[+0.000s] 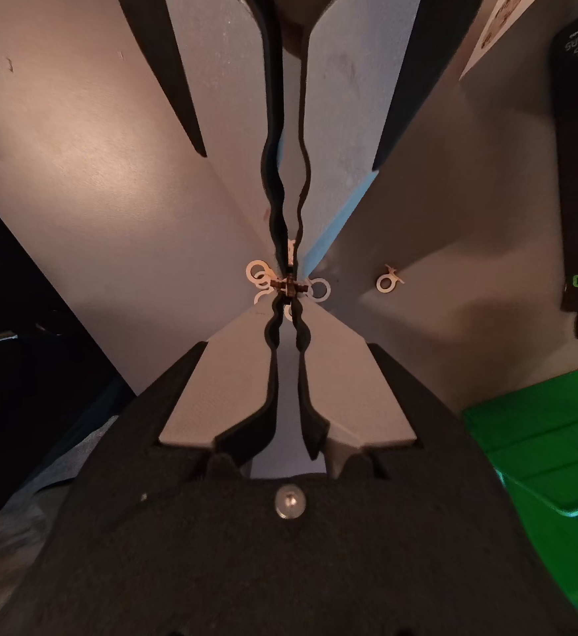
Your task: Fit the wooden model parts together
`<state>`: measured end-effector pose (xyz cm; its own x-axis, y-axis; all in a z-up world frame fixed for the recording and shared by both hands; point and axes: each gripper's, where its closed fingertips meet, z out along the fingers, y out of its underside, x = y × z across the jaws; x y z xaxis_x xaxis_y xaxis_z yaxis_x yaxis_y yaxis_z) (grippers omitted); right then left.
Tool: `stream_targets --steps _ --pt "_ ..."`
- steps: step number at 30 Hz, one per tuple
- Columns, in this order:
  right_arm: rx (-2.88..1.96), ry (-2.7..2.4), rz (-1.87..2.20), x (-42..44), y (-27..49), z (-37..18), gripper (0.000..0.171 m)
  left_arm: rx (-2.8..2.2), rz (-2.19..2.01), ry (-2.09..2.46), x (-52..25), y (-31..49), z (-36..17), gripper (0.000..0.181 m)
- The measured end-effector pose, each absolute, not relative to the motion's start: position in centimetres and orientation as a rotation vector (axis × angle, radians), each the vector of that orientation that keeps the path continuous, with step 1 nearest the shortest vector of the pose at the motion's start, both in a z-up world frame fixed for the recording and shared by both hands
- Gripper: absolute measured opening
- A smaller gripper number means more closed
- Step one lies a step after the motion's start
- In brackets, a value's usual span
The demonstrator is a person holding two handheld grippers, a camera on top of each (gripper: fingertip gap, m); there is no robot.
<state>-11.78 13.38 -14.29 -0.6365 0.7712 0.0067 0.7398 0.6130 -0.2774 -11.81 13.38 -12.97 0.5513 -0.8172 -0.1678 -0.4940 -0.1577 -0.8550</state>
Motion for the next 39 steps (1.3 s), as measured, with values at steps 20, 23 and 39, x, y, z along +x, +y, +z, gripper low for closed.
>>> stream_targets --steps 20,23,39 --pt "-1.419 -2.64 0.359 -11.35 13.43 -14.62 0.0 -1.815 -0.363 1.128 -11.31 13.36 -13.05 0.001" --pt "-1.429 -2.655 0.355 -11.34 13.54 -14.65 0.0 -1.811 -0.38 1.144 -11.35 13.43 -13.05 0.001" --pt "-1.408 -2.664 0.373 -11.52 13.28 -14.74 0.0 -1.78 -0.453 1.085 -11.42 13.18 -13.06 0.001"
